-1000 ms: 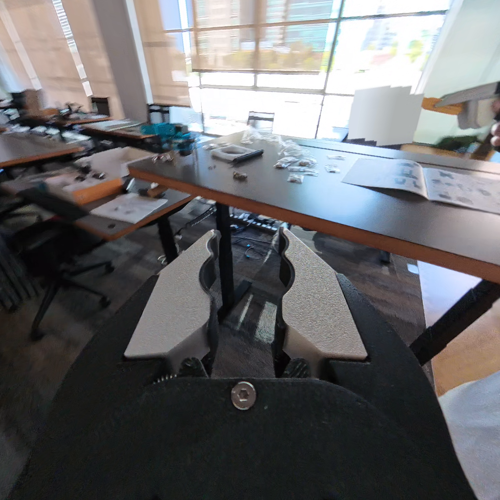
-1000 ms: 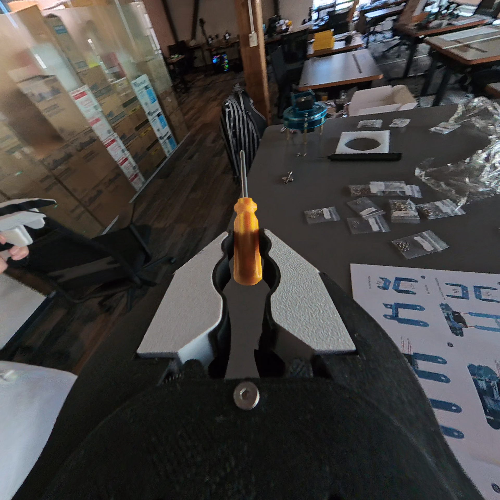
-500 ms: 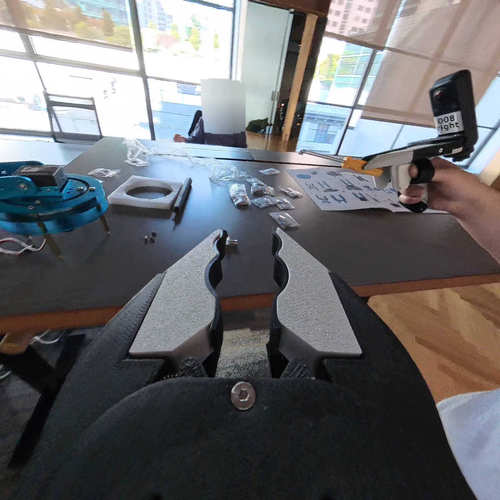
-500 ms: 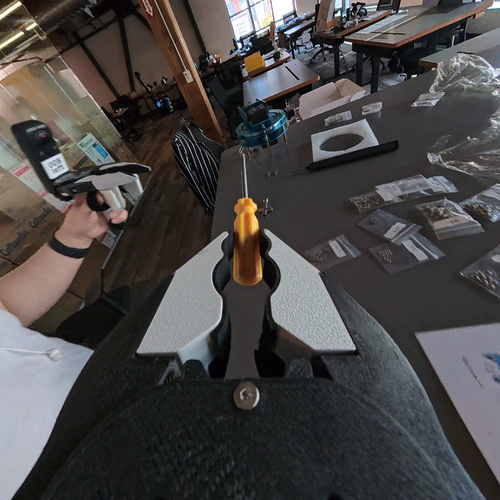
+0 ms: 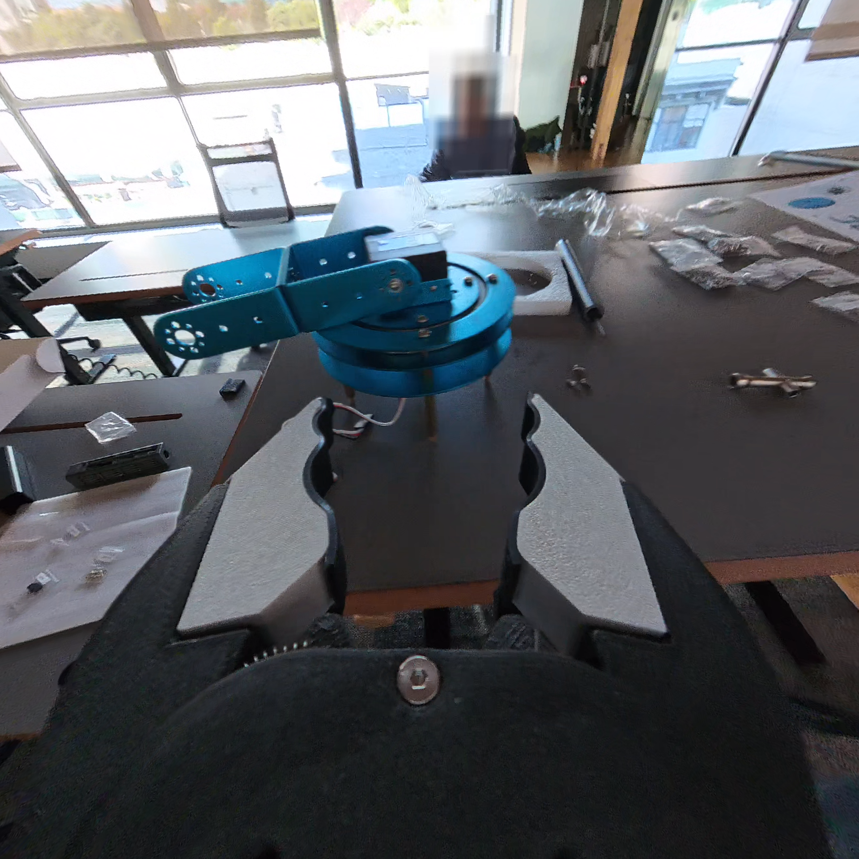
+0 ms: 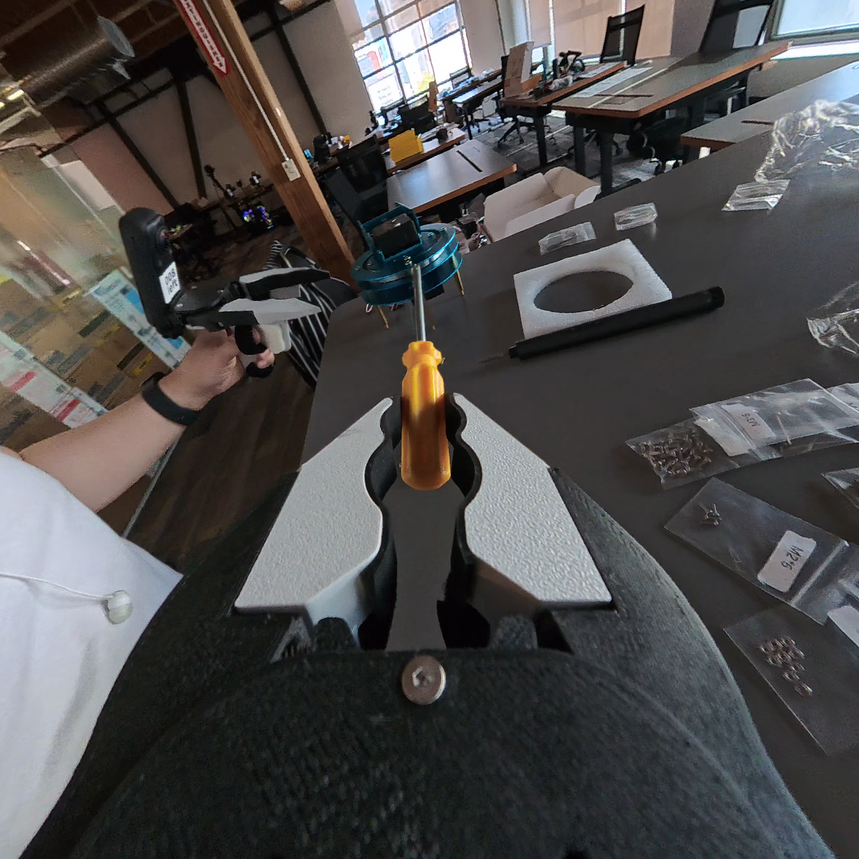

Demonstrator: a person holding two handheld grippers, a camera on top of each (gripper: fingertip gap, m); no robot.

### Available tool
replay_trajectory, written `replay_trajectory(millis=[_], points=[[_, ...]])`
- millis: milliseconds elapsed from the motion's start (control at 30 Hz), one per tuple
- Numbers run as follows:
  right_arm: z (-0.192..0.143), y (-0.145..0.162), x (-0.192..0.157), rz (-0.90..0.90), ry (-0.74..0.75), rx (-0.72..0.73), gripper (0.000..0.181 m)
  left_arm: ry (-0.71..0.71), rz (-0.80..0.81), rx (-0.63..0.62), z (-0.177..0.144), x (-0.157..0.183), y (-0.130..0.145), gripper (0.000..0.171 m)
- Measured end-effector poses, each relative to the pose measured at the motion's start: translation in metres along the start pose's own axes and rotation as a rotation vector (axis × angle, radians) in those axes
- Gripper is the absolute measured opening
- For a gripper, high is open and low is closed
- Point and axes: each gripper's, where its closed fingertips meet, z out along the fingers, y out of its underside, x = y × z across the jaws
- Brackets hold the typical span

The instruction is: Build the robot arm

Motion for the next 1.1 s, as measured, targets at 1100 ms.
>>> replay_trajectory(millis=[1100], points=[[0.083,-0.01,0.003,0.181,0.127,0.108,0.017,0.063,0.088,-0.061,0.081,-0.014,-0.029,0.086]])
